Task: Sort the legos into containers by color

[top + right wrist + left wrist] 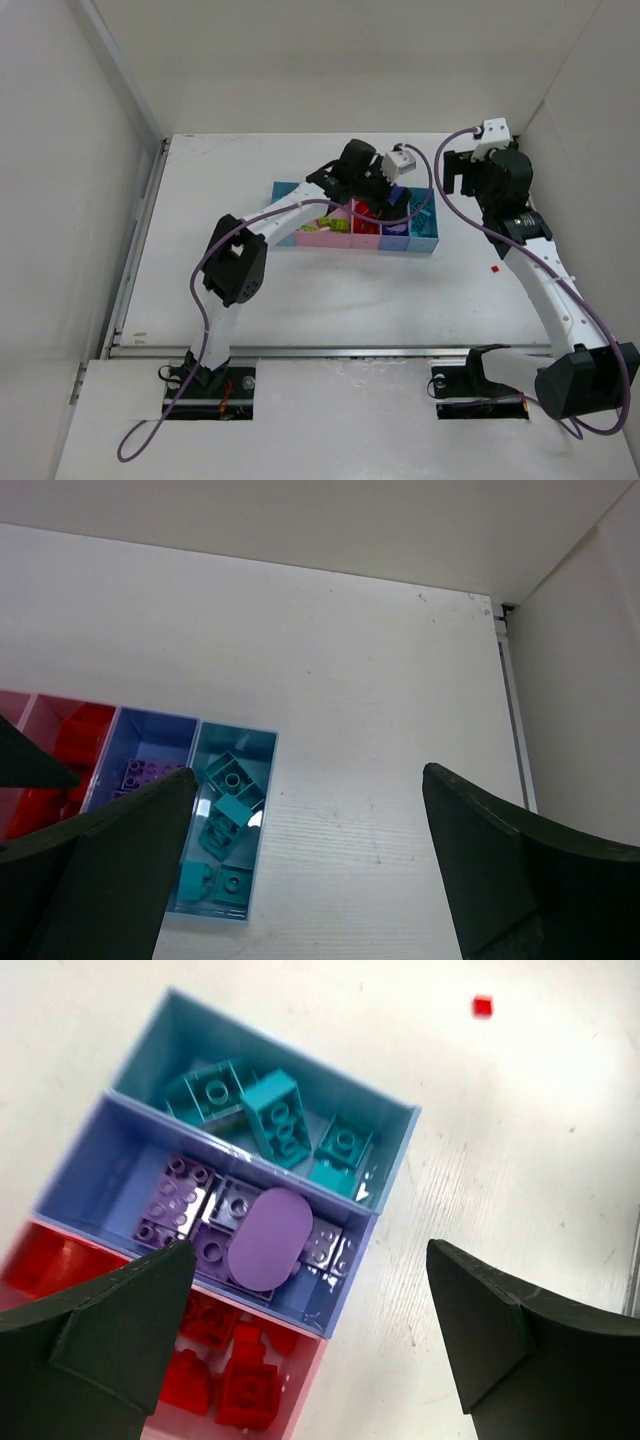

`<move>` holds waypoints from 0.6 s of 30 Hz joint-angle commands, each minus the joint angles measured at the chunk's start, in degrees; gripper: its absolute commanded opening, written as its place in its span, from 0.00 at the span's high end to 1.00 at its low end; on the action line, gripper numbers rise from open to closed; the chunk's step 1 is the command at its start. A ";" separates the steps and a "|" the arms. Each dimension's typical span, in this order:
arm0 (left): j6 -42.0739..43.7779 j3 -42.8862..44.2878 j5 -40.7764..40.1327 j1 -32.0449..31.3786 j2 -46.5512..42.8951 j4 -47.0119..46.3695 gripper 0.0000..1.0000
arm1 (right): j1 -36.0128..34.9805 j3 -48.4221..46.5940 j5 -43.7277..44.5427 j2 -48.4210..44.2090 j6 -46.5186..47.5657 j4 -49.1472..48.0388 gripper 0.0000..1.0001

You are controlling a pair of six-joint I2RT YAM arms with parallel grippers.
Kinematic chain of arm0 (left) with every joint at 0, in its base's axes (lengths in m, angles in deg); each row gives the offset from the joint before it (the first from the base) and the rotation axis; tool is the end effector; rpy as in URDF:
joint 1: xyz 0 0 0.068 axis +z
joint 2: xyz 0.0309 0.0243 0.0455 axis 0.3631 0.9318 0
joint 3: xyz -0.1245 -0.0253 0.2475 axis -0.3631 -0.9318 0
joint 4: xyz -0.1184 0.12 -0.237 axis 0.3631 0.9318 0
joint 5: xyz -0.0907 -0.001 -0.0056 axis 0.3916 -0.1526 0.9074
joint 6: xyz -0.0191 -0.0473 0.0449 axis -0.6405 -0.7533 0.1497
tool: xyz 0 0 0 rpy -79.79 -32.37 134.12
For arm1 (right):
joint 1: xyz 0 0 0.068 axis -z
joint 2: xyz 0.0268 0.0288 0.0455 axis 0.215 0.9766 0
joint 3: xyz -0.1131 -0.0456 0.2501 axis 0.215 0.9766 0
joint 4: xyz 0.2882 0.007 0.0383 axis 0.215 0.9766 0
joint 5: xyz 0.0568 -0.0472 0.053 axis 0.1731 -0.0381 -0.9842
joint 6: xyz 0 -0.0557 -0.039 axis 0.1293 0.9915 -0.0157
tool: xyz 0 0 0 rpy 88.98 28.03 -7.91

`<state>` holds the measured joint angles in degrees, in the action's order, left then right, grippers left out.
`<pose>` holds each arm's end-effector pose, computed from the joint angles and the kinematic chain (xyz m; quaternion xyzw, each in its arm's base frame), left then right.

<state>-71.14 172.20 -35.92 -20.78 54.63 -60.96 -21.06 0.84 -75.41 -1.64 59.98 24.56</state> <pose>0.3872 -0.3897 0.2641 0.4897 0.6676 -0.3749 0.4171 0.3137 0.0386 0.3729 -0.0637 0.7819 -0.0627 0.6169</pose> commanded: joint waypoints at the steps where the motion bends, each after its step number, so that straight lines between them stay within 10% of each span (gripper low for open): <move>1: 1.69 2.73 1.07 -0.39 -8.60 -2.23 0.00 | 0.29 -2.63 1.90 -1.31 -0.01 -2.92 0.00; 10: -5.79 1.94 -34.15 13.04 -16.61 -1.70 0.00 | 6.96 -4.30 29.76 2.21 -14.24 -3.45 0.00; 18: -0.25 -9.46 -48.24 23.60 -27.32 1.55 0.00 | 20.47 -8.66 12.57 4.13 -22.92 12.99 0.00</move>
<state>-73.54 167.39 -77.14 3.51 34.52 -60.52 -4.54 -2.29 -55.63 0.85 44.16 27.64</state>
